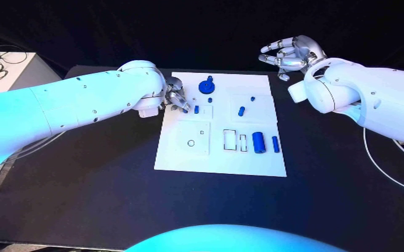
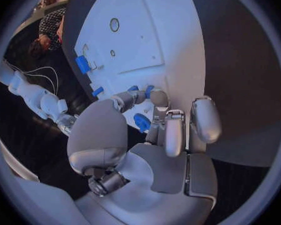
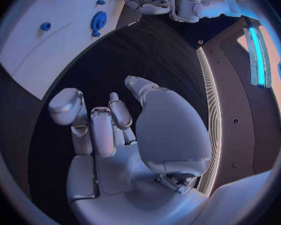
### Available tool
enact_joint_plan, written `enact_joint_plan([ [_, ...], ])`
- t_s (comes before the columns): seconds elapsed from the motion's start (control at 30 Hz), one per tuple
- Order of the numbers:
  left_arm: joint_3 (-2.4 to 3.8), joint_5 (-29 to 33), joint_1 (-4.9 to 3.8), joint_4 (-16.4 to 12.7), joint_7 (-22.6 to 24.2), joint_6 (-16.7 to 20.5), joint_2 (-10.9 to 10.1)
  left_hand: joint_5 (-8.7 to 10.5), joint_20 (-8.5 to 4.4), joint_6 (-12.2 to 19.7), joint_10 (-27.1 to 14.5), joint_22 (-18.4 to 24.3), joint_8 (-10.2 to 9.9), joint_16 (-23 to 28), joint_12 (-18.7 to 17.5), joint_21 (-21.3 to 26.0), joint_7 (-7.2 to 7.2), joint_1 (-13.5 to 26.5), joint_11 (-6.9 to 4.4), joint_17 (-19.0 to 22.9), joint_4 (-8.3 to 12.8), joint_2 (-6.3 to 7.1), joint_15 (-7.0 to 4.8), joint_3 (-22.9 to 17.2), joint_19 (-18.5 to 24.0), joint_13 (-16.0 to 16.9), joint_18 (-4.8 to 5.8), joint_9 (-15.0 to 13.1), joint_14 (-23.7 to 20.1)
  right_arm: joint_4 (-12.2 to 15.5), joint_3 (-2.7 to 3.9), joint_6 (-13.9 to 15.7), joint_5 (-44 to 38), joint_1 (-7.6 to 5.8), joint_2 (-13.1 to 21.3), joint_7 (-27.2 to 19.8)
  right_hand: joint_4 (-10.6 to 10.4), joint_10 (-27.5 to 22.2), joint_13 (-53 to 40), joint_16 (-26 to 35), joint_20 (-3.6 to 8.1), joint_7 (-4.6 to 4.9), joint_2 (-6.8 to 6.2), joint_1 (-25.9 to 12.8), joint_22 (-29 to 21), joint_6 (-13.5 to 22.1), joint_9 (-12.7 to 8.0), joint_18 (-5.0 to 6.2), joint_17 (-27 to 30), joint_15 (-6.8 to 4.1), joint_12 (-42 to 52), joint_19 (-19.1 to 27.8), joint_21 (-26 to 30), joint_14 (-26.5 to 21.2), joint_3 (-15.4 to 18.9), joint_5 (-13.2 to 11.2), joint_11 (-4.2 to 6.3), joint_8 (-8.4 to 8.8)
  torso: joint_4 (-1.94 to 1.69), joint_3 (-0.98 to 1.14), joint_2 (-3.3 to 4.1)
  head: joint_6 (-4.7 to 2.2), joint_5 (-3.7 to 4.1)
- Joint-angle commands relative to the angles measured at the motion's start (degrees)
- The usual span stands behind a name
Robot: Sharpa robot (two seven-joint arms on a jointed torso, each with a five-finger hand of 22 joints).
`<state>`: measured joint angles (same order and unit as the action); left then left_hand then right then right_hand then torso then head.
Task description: Assemble the parts on the task board
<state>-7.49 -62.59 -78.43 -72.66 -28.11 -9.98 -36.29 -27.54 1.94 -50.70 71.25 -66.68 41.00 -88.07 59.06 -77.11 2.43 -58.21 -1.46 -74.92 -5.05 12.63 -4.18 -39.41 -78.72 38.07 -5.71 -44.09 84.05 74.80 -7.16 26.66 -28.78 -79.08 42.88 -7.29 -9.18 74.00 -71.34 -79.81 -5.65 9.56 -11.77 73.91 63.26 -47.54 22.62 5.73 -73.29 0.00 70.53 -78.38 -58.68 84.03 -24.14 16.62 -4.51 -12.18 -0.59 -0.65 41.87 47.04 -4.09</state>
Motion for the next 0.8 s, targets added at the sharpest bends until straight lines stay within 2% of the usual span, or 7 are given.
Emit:
enact_joint_plan([
  [0.03, -0.26, 0.6, 0.35, 0.0, 0.0, -1.7, 0.0, 0.59, -0.10, -0.7, -0.5, 0.1, -0.6, 0.4, -0.4, 0.4, 0.07, 1.1, -0.02, -11.8, -2.3, 0.22, -0.41, 5.2, 0.2, 0.0, 0.84, 0.2, 4.9, 0.1, 0.03, -0.3, 0.0, 0.01, 0.1, -0.2, 0.0, -0.4, 0.1, 0.2, 0.20, -0.01, -0.03, -0.4, -0.1, 0.4, 0.1, 0.94, 0.1, -0.28, -0.3, -0.2, 0.3, 1.6, -0.2, 0.0, 0.10, -0.09, 0.03, -0.01, 0.01, -0.13, -0.05],
  [0.17, -0.26, 0.3, 0.35, 0.1, -0.1, -1.1, -0.1, 1.54, -0.05, -0.8, -0.9, 0.3, -1.0, 0.5, -0.7, 0.6, 0.22, 1.1, 0.10, -11.7, -4.8, 0.44, -0.35, 9.8, 0.2, -0.3, 0.82, 0.4, 4.8, 0.1, 0.03, -0.2, 0.0, 0.01, 0.1, -0.3, 0.0, -0.4, 0.1, 0.2, 0.20, -0.01, -0.03, -0.4, -0.1, 0.4, 0.1, 0.94, 0.1, -0.28, -0.3, -0.2, 0.3, 1.6, -0.2, 0.0, 0.10, -0.09, 0.00, 0.00, -0.01, -0.24, -0.03],
  [0.2, -0.26, 0.2, 0.35, 0.2, -0.1, -0.8, -0.2, 2.75, -0.05, -0.8, -1.0, 0.3, -1.0, 0.5, -0.7, 0.6, 0.26, 1.0, 0.14, -11.7, -5.6, 0.39, -0.30, 10.9, 0.2, -0.4, 0.80, 0.4, 4.8, 0.1, 0.03, -0.2, 0.0, 0.01, 0.1, -0.3, 0.0, -0.4, 0.1, 0.2, 0.20, -0.01, -0.03, -0.4, -0.1, 0.4, 0.1, 0.94, 0.1, -0.28, -0.3, -0.2, 0.3, 1.6, -0.2, 0.0, 0.10, -0.09, 0.00, 0.02, -0.01, -0.29, -0.07],
  [0.23, -0.26, 0.2, 0.35, 0.2, -0.1, -0.7, -0.2, 5.50, 0.00, -0.7, -1.2, 0.4, -1.0, 0.6, -0.8, 0.7, 0.28, 1.0, 0.16, -11.6, -6.3, 0.27, -0.27, 11.7, 0.2, -0.5, 0.80, 0.4, 4.8, 0.1, 0.03, -0.2, 0.0, 0.01, 0.1, -0.3, 0.0, -0.4, 0.1, 0.2, 0.20, -0.01, -0.03, -0.4, -0.1, 0.4, 0.1, 0.94, 0.1, -0.28, -0.3, -0.2, 0.3, 1.6, -0.2, 0.0, 0.10, -0.09, 0.02, 0.03, -0.01, -0.29, -0.07],
  [0.3, -0.26, 0.1, 0.35, 0.3, -0.1, -0.2, -0.3, 9.34, 0.04, -0.6, -1.3, 0.4, -1.0, 0.6, -0.8, 0.8, 0.37, 0.6, 0.25, -11.7, -8.1, 0.34, -0.21, 13.5, 0.2, -0.6, 0.77, 0.3, 4.8, 0.1, 0.03, -0.2, 0.0, 0.01, 0.1, -0.3, 0.0, -0.4, 0.1, 0.4, 0.20, 0.00, -0.05, -0.5, -0.3, 0.4, 0.1, 0.99, 0.3, -0.28, -0.3, -0.1, 0.6, 1.6, -0.2, 0.0, 0.10, -0.09, 0.06, 0.04, -0.01, -0.34, -0.06],
  [0.4, -0.25, 0.1, 0.36, 0.5, -0.2, 0.8, -0.5, 11.05, 0.07, -0.5, -1.4, 0.4, -0.8, 0.6, -0.7, 0.8, 0.40, 0.1, 0.30, -11.7, -10.5, 0.21, -0.18, 15.3, 0.2, -0.6, 0.77, 0.2, 4.8, 0.1, 0.03, -0.2, 0.0, 0.01, 0.1, -0.3, 0.0, -0.4, 0.1, 0.4, 0.20, 0.00, -0.05, -0.5, -0.3, 0.4, 0.1, 0.99, 0.3, -0.28, -0.3, -0.1, 0.6, 1.6, -0.2, 0.0, 0.10, -0.09, 0.08, 0.02, 0.00, -0.32, -0.03],
  [0.8, -0.17, -0.4, 0.35, 0.1, -0.3, 2.9, -1.5, 12.02, 0.08, -0.6, -1.3, 0.3, -0.5, 0.4, -0.4, 0.8, 0.38, 0.3, 0.30, -11.9, -11.7, -0.09, -0.18, 16.6, 0.1, -0.3, 0.77, 0.0, 4.9, 0.0, 0.02, -0.2, 0.0, 0.03, 0.2, -0.3, 0.0, -0.4, 0.1, 0.4, 0.20, 0.00, -0.05, -0.5, -0.3, 0.4, 0.1, 0.99, 0.3, -0.28, -0.3, -0.1, 0.6, 1.6, -0.2, 0.0, 0.10, -0.09, 0.03, 0.01, -0.01, -0.52, 0.14],
])
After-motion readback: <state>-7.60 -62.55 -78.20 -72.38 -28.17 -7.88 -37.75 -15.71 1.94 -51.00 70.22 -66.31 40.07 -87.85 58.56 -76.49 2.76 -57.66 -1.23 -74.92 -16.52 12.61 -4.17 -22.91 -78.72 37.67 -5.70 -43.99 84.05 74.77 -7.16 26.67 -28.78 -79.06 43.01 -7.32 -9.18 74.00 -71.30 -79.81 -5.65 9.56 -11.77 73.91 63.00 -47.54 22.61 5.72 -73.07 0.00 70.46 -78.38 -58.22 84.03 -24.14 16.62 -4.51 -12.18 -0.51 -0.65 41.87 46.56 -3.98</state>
